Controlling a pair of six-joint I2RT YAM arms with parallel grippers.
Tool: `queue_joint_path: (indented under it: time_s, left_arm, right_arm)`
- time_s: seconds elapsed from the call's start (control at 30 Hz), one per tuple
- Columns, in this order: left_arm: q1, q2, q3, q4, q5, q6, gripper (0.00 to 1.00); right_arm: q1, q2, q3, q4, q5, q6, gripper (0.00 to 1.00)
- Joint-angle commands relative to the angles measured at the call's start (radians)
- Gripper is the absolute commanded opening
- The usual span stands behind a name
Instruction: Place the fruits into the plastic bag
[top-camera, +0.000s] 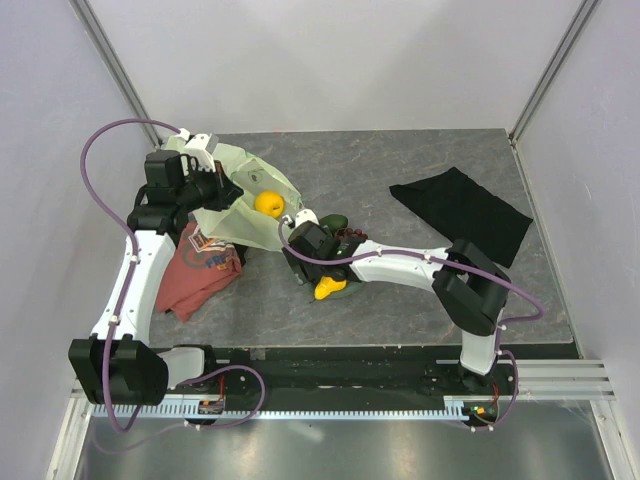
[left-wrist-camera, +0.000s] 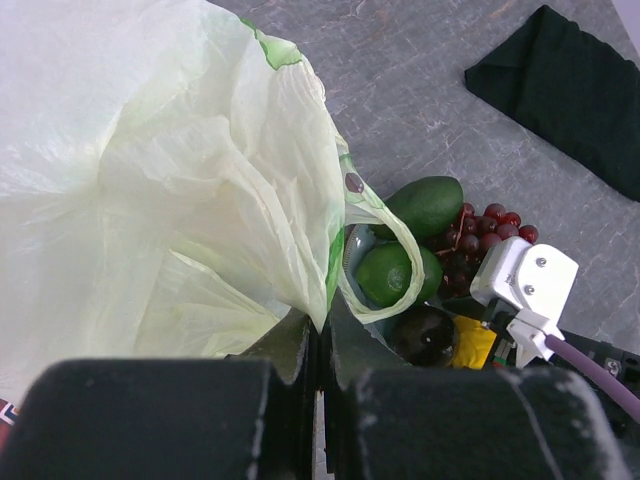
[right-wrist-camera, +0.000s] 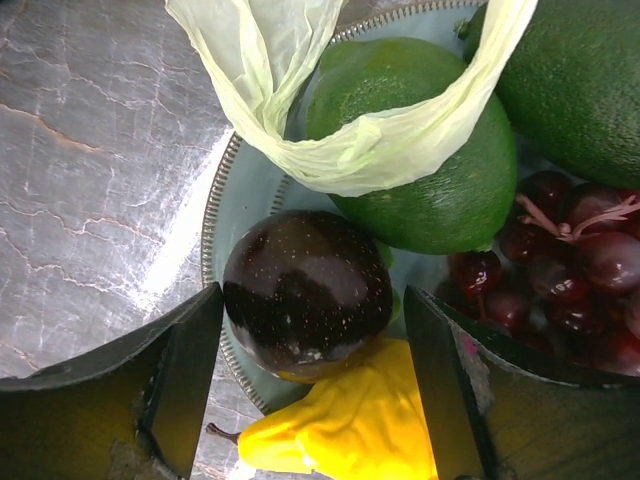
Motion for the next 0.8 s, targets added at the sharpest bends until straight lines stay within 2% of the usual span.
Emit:
queue_joint_path:
  time_s: [0.0, 0.13, 0.33, 0.5, 0.77]
  left_arm:
    - [0.006, -0.001, 0.004, 0.034, 0.013, -0.021, 0.02]
    - [0.006, -0.001, 0.001, 0.034, 0.012, -0.021, 0.01]
    - [0.006, 0.001, 0.002, 0.034, 0.012, -0.021, 0.02]
    - [0.006, -0.001, 0.001, 0.034, 0.012, -0.021, 0.02]
    - [0.006, -0.004, 0.004, 0.031, 0.002, -0.016, 0.02]
  right_arm:
    - [0.000, 0.022, 0.045, 0.020, 0.000, -0.005, 0.78]
    - [0.000, 0.027, 0.050, 0.018, -0.003, -0.008, 0.64]
    - [0.000, 0.013, 0.040, 0.018, -0.001, -0.011, 0.54]
    - [0.000, -0.006, 0.031, 0.021, -0.007, -0.014, 0.49]
    - [0.014, -0.153, -0.101, 0.181, -0.050, -0.061, 0.47]
